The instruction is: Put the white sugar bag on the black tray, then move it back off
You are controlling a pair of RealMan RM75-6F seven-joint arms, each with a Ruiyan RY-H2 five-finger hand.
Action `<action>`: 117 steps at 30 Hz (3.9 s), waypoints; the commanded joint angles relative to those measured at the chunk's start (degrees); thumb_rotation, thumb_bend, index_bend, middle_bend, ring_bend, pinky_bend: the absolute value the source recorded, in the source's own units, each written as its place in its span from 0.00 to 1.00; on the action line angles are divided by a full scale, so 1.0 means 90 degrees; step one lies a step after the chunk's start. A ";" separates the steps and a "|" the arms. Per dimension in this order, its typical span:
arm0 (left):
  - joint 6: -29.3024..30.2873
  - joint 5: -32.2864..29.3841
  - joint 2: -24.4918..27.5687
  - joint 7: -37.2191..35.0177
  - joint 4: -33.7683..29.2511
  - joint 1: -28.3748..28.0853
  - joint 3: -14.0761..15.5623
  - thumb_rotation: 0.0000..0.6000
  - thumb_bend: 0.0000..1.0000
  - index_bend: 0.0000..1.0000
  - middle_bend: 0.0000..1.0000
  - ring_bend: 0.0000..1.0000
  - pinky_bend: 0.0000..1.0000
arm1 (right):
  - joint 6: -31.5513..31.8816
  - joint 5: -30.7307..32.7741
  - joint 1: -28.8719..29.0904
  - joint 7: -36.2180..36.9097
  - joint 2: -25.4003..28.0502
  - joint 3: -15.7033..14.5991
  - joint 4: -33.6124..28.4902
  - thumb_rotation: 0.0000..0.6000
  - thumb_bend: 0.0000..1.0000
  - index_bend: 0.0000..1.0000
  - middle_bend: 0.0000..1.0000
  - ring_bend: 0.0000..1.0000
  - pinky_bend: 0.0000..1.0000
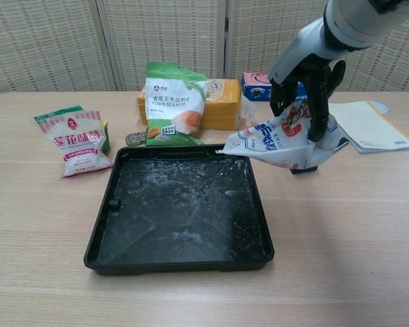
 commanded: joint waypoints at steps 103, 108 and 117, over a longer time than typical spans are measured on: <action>0.0003 0.0468 0.0247 -0.0579 -0.0083 -0.0013 0.0228 1.00 0.22 0.04 0.01 0.13 0.41 | 0.2407 -0.5970 -1.0747 -0.1001 -0.1654 0.5960 0.4475 1.00 0.43 0.00 0.02 0.35 0.58; 0.0019 0.0488 0.0237 -0.0540 -0.0088 -0.0007 0.0236 1.00 0.22 0.04 0.01 0.13 0.41 | 0.2724 -0.6202 -1.0912 -0.1330 -0.0961 0.5865 0.3394 1.00 0.40 0.00 0.00 0.25 0.46; 0.0005 0.0382 0.0196 -0.0451 -0.0055 -0.0019 0.0177 1.00 0.22 0.05 0.01 0.13 0.41 | 0.4389 -0.7380 -1.1706 -0.2358 0.0697 0.5419 0.0864 1.00 0.40 0.00 0.00 0.17 0.32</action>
